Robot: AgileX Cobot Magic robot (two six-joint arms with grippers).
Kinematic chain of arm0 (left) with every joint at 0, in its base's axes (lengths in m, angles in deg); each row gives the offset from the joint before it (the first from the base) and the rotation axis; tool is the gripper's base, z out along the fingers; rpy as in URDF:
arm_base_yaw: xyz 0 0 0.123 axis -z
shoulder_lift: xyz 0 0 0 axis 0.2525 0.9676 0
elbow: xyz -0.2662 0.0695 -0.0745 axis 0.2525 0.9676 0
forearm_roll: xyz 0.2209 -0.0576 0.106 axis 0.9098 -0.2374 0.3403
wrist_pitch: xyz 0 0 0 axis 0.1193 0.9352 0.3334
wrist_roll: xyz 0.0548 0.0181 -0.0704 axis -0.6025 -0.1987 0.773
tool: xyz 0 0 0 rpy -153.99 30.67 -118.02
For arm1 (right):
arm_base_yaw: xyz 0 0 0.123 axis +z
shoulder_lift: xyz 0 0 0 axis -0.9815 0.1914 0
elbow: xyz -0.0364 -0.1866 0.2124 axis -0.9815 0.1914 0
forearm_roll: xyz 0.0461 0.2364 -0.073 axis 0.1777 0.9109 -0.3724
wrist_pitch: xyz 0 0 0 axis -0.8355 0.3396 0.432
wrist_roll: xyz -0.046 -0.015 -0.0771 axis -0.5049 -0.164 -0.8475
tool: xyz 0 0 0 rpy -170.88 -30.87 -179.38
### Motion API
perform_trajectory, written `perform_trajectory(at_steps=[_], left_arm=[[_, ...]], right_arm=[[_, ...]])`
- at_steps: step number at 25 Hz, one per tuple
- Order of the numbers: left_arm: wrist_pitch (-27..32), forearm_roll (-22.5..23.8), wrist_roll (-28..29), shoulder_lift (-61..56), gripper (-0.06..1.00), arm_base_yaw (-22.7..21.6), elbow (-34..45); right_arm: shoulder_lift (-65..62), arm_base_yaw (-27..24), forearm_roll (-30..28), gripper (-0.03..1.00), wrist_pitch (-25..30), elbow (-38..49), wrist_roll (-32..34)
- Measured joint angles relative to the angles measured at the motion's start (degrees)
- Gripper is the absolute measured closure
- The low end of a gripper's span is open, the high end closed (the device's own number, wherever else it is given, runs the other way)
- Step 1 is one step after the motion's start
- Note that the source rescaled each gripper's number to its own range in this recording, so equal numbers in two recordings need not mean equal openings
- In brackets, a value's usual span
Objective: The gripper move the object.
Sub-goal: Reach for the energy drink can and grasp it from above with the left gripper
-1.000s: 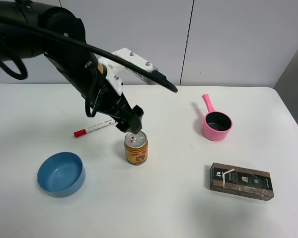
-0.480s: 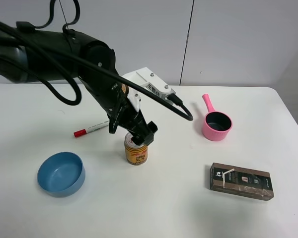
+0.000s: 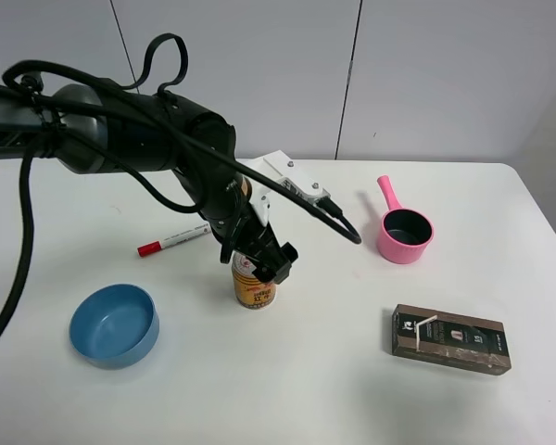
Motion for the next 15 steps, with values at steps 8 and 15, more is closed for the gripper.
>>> perform_trajectory(at_steps=[8,15], left_arm=[[-1.8,0.2,0.0,3.4,-0.06,0.0,-0.1],[-3.7,0.2,0.0,5.6,-0.06,0.0,-0.2]], right_arm=[[0.0,0.0,0.0,-0.03,0.0,0.0,0.0],[0.0,0.0,0.0,-0.03,0.0,0.0,0.0]])
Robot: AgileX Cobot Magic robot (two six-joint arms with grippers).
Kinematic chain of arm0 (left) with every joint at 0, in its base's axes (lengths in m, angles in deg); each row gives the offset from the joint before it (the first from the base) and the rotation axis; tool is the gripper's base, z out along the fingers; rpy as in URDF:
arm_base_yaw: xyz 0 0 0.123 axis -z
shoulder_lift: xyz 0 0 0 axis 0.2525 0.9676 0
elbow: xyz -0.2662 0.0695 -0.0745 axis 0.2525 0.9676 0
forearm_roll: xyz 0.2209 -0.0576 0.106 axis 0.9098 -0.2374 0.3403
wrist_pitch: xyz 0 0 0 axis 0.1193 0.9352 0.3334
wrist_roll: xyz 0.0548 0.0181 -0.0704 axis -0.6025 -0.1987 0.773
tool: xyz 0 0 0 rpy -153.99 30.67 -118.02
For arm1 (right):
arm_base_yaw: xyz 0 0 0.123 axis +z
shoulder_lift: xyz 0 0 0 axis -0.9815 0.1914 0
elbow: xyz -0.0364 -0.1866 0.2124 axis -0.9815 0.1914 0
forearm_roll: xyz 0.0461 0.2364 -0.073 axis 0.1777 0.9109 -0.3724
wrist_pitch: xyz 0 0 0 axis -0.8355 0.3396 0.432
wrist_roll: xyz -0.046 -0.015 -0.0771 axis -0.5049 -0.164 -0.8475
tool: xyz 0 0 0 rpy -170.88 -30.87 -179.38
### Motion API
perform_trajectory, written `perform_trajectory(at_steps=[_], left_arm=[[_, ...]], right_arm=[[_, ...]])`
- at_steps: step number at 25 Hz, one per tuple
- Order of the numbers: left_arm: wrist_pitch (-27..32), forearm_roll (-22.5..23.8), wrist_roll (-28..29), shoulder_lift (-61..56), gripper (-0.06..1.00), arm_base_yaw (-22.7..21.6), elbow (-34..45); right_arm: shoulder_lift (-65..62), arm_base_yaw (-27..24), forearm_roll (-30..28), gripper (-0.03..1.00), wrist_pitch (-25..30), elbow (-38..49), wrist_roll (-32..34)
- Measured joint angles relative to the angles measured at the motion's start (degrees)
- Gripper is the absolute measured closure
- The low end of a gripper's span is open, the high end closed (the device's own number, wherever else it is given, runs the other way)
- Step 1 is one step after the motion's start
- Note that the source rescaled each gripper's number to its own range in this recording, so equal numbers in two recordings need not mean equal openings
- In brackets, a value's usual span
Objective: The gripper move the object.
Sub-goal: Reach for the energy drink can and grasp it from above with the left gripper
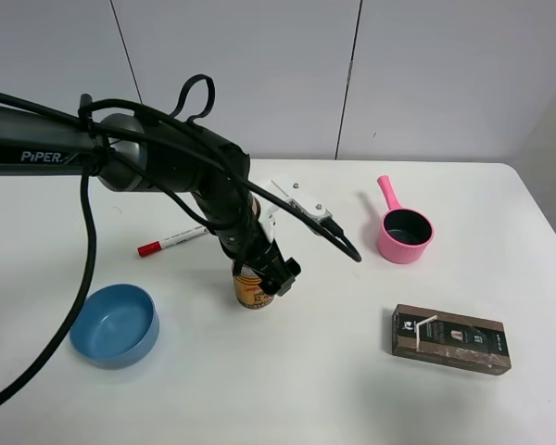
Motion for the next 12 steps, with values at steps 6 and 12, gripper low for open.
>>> perform_trajectory(at_steps=[6,12], left_arm=[[-0.8,0.0,0.0,0.2,-0.06,-0.1,0.0],[-1.0,0.0,0.0,2.6,-0.06,-0.2,-0.1]], right_arm=[[0.0,0.0,0.0,-0.03,0.0,0.0,0.0],[0.0,0.0,0.0,-0.03,0.0,0.0,0.0]])
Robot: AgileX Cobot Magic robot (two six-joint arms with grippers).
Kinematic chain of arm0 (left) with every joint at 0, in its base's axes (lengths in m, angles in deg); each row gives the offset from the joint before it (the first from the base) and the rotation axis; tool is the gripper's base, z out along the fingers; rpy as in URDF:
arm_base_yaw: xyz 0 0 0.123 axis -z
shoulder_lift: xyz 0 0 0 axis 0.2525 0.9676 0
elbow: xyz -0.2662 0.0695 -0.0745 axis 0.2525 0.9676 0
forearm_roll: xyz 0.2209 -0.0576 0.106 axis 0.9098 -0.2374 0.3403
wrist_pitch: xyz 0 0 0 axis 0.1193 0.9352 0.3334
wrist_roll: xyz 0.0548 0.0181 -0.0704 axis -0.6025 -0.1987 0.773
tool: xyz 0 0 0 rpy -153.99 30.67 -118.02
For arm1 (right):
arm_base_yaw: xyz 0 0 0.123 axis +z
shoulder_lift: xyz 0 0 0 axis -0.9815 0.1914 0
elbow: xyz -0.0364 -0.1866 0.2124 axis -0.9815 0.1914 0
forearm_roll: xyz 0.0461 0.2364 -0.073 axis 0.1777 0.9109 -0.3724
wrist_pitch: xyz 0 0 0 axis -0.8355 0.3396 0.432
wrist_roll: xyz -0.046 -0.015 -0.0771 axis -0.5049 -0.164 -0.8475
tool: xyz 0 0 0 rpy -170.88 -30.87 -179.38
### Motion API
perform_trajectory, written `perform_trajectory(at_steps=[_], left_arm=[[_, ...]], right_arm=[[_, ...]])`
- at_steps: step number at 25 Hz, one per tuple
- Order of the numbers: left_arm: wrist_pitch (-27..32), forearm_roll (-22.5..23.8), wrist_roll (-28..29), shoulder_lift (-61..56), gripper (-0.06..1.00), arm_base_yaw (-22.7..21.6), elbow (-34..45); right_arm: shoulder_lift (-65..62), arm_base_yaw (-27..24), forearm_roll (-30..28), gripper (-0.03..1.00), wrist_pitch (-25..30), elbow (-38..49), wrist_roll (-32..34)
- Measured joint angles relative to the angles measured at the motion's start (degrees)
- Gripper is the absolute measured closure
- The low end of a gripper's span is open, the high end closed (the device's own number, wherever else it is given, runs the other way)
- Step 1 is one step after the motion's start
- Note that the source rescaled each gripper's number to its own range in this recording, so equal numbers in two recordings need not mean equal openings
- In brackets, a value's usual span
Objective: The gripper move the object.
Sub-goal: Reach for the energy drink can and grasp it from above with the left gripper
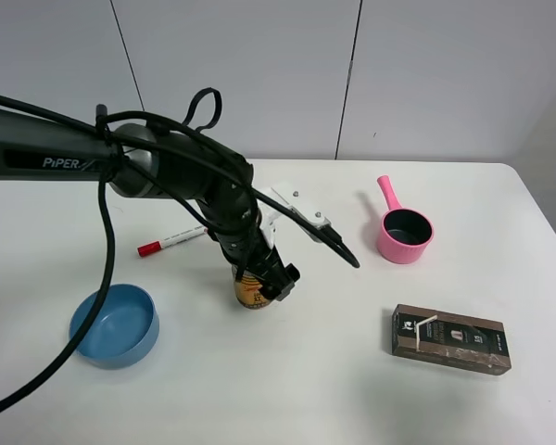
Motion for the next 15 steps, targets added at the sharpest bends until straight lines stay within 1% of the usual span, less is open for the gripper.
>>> perform_trajectory(at_steps=[7,8,9,10,11,12,13,15], left_arm=[[-0.4,-0.2,0.0,1.0,-0.06,0.0,0.0],[-0.4,-0.2,0.0,1.0,-0.02,0.0,-0.1],[-0.4,-0.2,0.0,1.0,0.06,0.0,-0.1],[-0.4,-0.2,0.0,1.0,0.24,0.0,-0.1],[-0.4,-0.2,0.0,1.0,0.49,0.0,-0.1],[-0.4,-0.2,0.0,1.0,0.8,0.0,-0.1],[-0.4,-0.1,0.0,1.0,0.94,0.0,-0.1],[-0.4,-0.1,0.0,1.0,0.92,0.0,-0.1]], right_arm=[[0.0,0.0,0.0,-0.03,0.0,0.0,0.0],[0.0,0.0,0.0,-0.03,0.0,0.0,0.0],[0.0,0.0,0.0,-0.03,0.0,0.0,0.0],[0.0,0.0,0.0,-0.03,0.0,0.0,0.0],[0.0,0.0,0.0,-0.03,0.0,0.0,0.0],[0.0,0.0,0.0,-0.03,0.0,0.0,0.0],[0.0,0.0,0.0,-0.03,0.0,0.0,0.0],[0.0,0.0,0.0,-0.03,0.0,0.0,0.0]])
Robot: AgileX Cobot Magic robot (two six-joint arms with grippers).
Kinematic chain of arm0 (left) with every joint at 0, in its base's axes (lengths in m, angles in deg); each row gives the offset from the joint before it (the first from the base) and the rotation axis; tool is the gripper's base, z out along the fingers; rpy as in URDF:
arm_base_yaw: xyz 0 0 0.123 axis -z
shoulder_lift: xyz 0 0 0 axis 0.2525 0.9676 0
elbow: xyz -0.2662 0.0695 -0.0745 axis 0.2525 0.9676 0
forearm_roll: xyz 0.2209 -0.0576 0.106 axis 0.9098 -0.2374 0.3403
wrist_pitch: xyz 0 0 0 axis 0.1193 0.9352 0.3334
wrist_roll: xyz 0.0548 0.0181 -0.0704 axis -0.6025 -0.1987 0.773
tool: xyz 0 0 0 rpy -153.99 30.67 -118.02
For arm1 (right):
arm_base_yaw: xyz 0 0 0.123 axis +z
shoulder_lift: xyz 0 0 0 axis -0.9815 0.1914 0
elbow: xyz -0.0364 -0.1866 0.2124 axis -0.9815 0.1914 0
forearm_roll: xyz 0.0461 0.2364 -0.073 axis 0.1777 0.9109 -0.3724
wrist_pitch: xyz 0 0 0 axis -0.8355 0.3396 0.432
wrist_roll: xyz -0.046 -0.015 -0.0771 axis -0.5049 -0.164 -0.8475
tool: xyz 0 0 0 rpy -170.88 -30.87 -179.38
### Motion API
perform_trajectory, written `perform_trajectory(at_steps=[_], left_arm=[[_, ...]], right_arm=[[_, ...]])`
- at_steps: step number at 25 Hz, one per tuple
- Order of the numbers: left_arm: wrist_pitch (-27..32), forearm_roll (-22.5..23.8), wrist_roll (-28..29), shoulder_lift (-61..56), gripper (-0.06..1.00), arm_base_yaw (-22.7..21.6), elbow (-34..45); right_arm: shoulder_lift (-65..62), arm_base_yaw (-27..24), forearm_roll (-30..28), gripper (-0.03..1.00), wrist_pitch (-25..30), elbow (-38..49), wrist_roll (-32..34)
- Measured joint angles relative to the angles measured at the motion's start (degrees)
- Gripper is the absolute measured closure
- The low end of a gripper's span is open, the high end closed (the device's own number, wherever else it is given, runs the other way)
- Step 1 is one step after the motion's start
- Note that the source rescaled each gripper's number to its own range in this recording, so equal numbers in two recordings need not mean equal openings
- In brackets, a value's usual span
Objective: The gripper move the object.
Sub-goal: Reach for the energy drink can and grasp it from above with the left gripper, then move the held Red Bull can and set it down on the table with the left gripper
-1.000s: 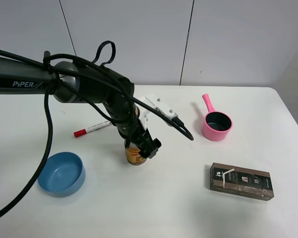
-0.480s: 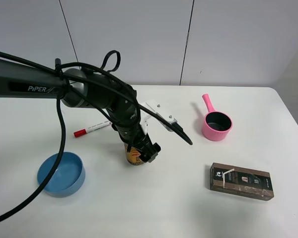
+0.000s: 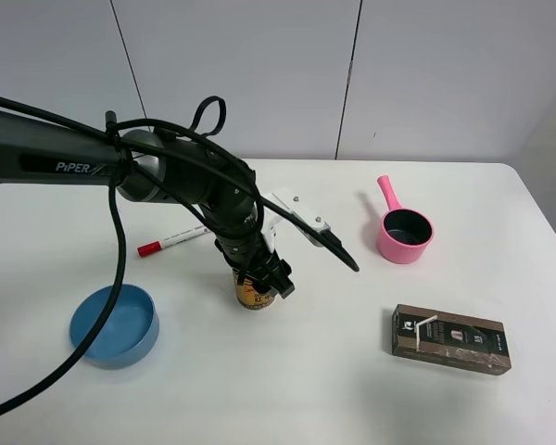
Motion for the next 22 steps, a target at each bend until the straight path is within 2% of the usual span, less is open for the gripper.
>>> perform_trajectory(at_steps=[5,14,17,22], left_arm=[[1.2,0.0,0.0,-0.8,0.92,0.0,0.0],[11.4,0.0,0.0,-10.4,0.92,0.0,0.0],[13.0,0.0,0.0,-13.3,0.92,-0.1,0.0],[15.6,-0.1,1.0,-17.9,0.92,-2.7,0.0]], right_arm=[[0.0,0.0,0.0,-0.03,0.0,0.0,0.0],[0.0,0.0,0.0,-0.03,0.0,0.0,0.0],[0.0,0.0,0.0,-0.03,0.0,0.0,0.0],[0.0,0.0,0.0,-0.03,0.0,0.0,0.0]])
